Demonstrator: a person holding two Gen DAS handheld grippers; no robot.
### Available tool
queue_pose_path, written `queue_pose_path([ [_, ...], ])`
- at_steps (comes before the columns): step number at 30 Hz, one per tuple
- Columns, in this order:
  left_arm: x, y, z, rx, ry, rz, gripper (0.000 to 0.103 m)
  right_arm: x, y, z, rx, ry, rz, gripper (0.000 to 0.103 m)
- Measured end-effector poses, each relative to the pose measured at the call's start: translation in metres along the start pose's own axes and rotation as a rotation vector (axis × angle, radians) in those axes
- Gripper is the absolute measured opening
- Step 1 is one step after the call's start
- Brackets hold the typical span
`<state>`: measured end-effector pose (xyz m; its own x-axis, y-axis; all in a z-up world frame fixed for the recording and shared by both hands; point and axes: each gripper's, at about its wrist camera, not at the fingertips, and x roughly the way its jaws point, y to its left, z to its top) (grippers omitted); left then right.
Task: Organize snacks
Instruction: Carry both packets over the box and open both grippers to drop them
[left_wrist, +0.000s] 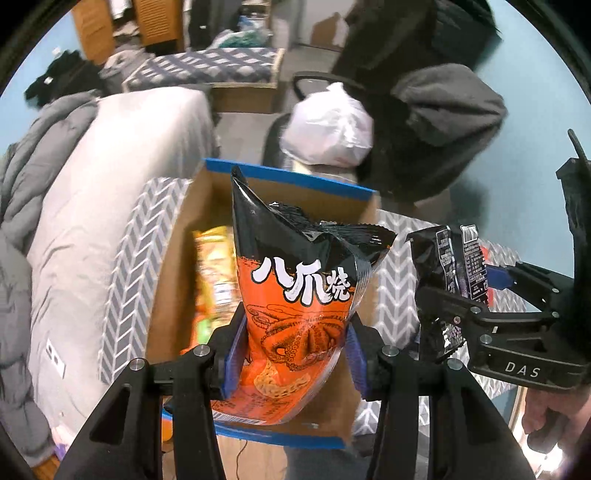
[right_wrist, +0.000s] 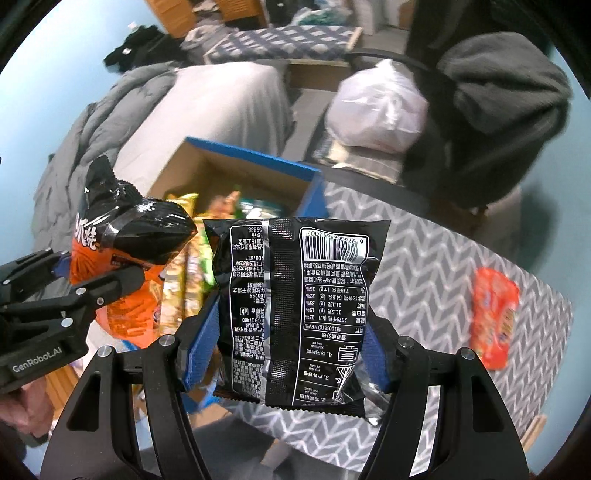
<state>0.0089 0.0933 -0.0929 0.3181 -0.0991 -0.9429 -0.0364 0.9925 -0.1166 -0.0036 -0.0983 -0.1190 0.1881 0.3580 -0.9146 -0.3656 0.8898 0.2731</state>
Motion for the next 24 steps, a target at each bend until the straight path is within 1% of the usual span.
queue_pose_path([
  [6, 0.015, 0.034, -0.001, -0.060, 0.008, 0.038, 0.048, 0.024, 0.033, 0.016, -0.062, 0.034, 0.028, 0.069],
  [11, 0.029, 0.052, -0.003, -0.094, 0.024, 0.041, 0.048, 0.045, 0.054, 0.022, -0.086, 0.069, 0.039, 0.069],
  [19, 0.041, 0.064, -0.010, -0.104, 0.055, 0.035, 0.049, 0.063, 0.070, 0.021, -0.090, 0.110, 0.030, 0.069],
  [24, 0.047, 0.067, -0.012, -0.124, 0.088, 0.049, 0.049, 0.068, 0.076, 0.022, -0.089, 0.132, 0.023, 0.070],
])
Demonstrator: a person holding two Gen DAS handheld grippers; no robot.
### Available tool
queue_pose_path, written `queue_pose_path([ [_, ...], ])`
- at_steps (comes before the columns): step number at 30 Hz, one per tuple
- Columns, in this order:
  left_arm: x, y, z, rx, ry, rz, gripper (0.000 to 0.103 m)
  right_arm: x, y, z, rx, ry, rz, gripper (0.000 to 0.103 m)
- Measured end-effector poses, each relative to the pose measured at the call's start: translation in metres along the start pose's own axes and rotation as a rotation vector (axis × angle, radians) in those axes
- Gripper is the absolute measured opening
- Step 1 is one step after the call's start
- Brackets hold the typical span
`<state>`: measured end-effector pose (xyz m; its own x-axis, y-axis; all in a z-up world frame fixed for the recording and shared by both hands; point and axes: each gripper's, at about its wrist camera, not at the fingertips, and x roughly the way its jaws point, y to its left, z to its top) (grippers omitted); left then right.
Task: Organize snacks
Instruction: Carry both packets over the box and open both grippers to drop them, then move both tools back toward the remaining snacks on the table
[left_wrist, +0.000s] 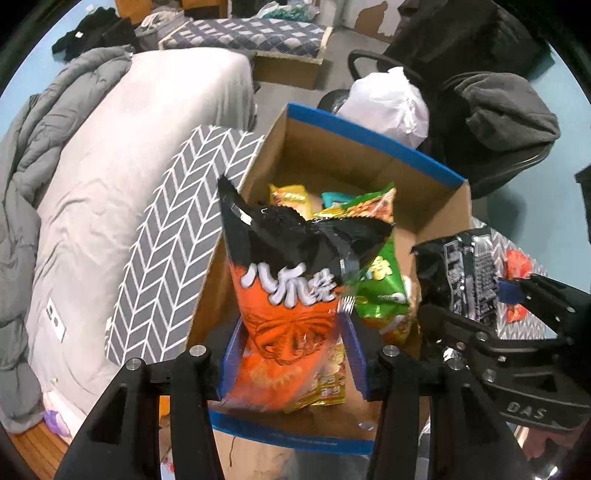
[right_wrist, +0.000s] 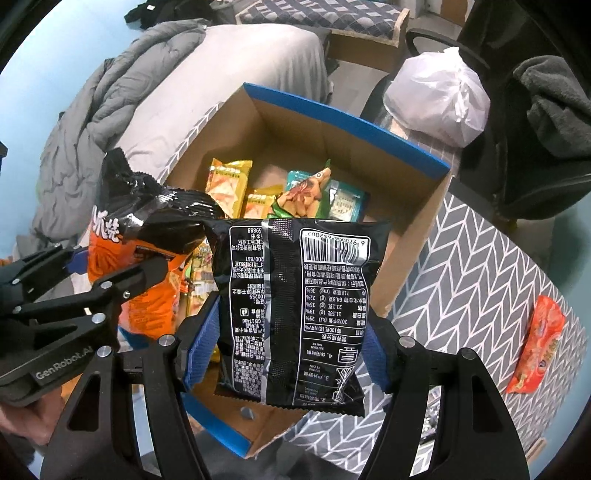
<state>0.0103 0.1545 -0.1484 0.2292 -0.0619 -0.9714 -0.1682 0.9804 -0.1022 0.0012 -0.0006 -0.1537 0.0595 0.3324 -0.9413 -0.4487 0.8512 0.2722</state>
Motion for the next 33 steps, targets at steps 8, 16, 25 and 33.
queue_pose_path([
  [8, -0.017, 0.007, -0.001, -0.027, -0.037, -0.036, 0.065, -0.010, 0.002, -0.002, 0.009, -0.012, -0.006, 0.078],
  [16, -0.037, -0.003, -0.006, -0.023, -0.047, -0.060, 0.069, -0.030, -0.006, -0.006, 0.020, -0.048, -0.044, 0.078],
  [25, -0.049, -0.033, -0.014, 0.005, -0.034, -0.088, 0.073, -0.052, -0.024, -0.018, 0.036, -0.071, -0.082, 0.078],
  [33, -0.047, -0.072, -0.021, 0.071, -0.007, -0.105, 0.073, -0.071, -0.063, -0.036, 0.101, -0.086, -0.116, 0.078],
])
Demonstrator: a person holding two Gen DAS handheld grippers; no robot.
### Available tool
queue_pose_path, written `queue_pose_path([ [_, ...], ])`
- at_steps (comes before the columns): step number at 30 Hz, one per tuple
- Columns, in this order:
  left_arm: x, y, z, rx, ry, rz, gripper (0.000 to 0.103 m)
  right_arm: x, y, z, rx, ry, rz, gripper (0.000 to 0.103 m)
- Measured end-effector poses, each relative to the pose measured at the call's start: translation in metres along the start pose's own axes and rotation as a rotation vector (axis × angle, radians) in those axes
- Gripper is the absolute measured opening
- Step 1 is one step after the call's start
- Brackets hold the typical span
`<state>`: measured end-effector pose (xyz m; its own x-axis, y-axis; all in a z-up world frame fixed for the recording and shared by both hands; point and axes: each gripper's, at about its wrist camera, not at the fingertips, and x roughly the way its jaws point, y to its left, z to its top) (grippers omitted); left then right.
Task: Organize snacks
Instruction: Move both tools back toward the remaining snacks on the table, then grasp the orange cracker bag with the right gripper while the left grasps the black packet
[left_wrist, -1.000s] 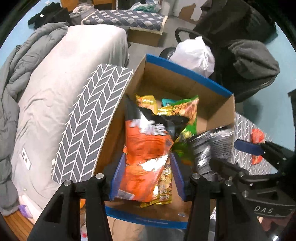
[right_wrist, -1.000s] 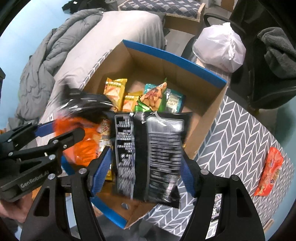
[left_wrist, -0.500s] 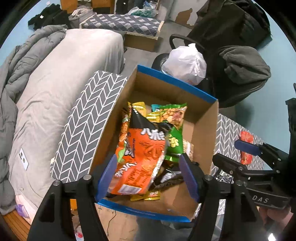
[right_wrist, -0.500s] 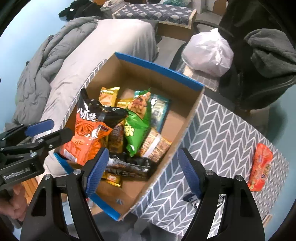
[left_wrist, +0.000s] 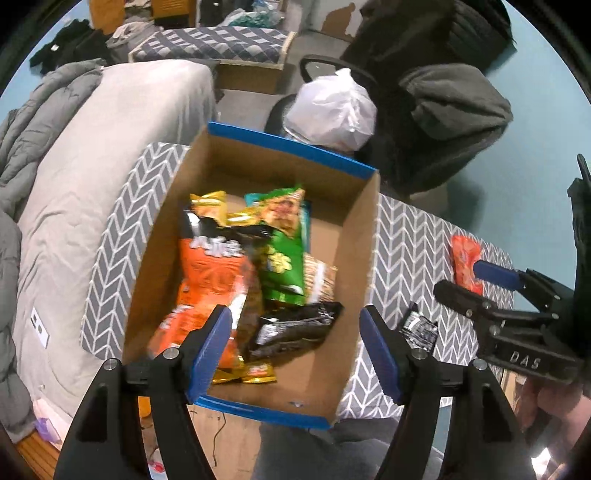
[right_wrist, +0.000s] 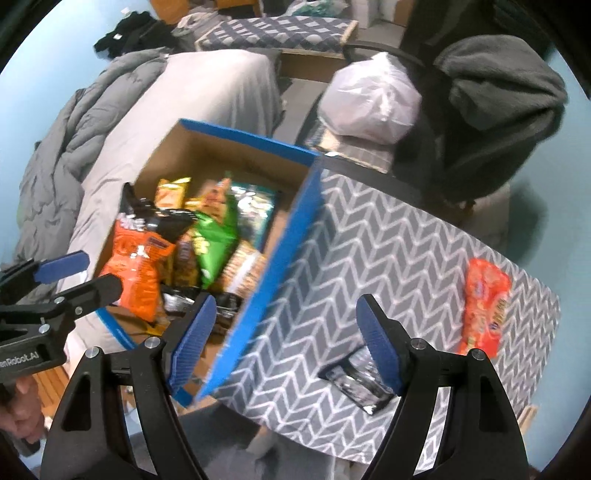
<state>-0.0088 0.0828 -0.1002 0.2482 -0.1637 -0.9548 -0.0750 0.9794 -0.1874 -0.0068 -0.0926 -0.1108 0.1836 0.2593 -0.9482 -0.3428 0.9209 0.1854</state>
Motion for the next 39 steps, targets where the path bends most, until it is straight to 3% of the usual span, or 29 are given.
queue_pose_path([
  [23, 0.019, -0.122, -0.004, 0.127, 0.058, -0.010, 0.076, -0.036, -0.152, -0.064, 0.202, -0.005, -0.105, 0.079],
  [34, 0.055, -0.151, -0.016, 0.028, 0.156, -0.010, 0.076, -0.025, -0.209, -0.087, 0.250, 0.034, -0.113, 0.079],
  [39, 0.069, -0.162, -0.020, -0.003, 0.164, 0.020, 0.076, -0.010, -0.234, -0.092, 0.268, 0.053, -0.108, 0.079],
])
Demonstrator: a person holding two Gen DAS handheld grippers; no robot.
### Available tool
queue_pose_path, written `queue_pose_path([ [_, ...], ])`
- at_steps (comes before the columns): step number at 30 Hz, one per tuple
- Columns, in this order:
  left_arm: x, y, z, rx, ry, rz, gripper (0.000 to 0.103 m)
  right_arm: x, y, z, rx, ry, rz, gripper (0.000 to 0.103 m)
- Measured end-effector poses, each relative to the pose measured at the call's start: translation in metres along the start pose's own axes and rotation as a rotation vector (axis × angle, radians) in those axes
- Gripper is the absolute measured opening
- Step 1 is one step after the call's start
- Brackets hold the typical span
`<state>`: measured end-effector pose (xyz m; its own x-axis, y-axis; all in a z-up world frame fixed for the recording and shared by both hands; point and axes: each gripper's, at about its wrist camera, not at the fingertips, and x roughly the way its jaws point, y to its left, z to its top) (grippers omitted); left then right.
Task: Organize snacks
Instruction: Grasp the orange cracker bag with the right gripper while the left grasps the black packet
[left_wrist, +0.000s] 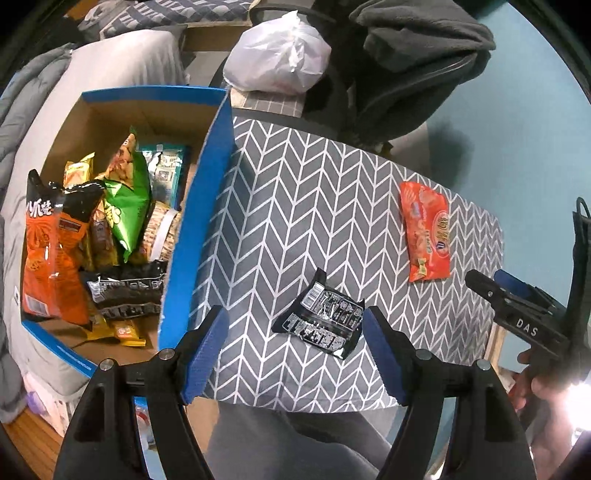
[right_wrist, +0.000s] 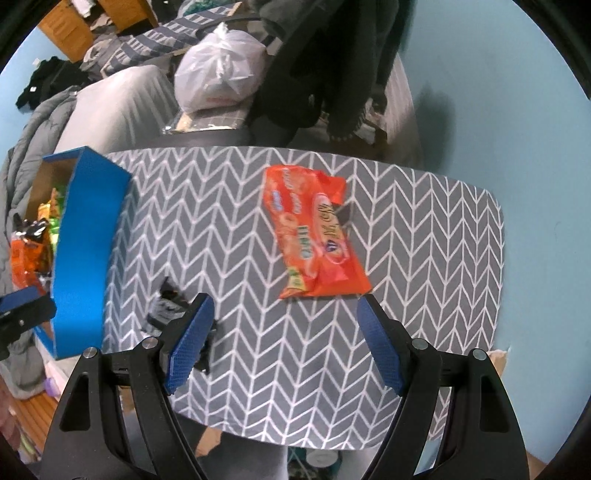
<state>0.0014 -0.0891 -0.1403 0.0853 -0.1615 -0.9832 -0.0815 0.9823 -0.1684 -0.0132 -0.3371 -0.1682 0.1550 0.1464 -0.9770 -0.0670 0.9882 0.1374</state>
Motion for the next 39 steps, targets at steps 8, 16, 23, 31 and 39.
queue_pose_path([
  [8, 0.029, -0.017, 0.012, -0.046, 0.026, 0.051, 0.076, 0.044, -0.025, 0.019, 0.024, 0.042, 0.045, 0.080],
  [16, 0.064, -0.028, 0.028, -0.063, 0.061, 0.116, 0.076, 0.092, -0.031, 0.042, -0.021, 0.084, 0.032, 0.080],
  [23, 0.084, -0.010, 0.025, -0.218, 0.102, 0.094, 0.076, 0.120, -0.031, 0.050, -0.052, 0.116, 0.015, 0.080],
  [31, 0.096, 0.004, 0.008, -0.358, 0.139, 0.087, 0.076, 0.140, -0.017, 0.053, -0.167, 0.134, -0.054, 0.080],
  [39, 0.111, 0.017, -0.025, -0.579, 0.172, 0.020, 0.076, 0.138, 0.011, 0.050, -0.375, 0.138, -0.068, 0.054],
])
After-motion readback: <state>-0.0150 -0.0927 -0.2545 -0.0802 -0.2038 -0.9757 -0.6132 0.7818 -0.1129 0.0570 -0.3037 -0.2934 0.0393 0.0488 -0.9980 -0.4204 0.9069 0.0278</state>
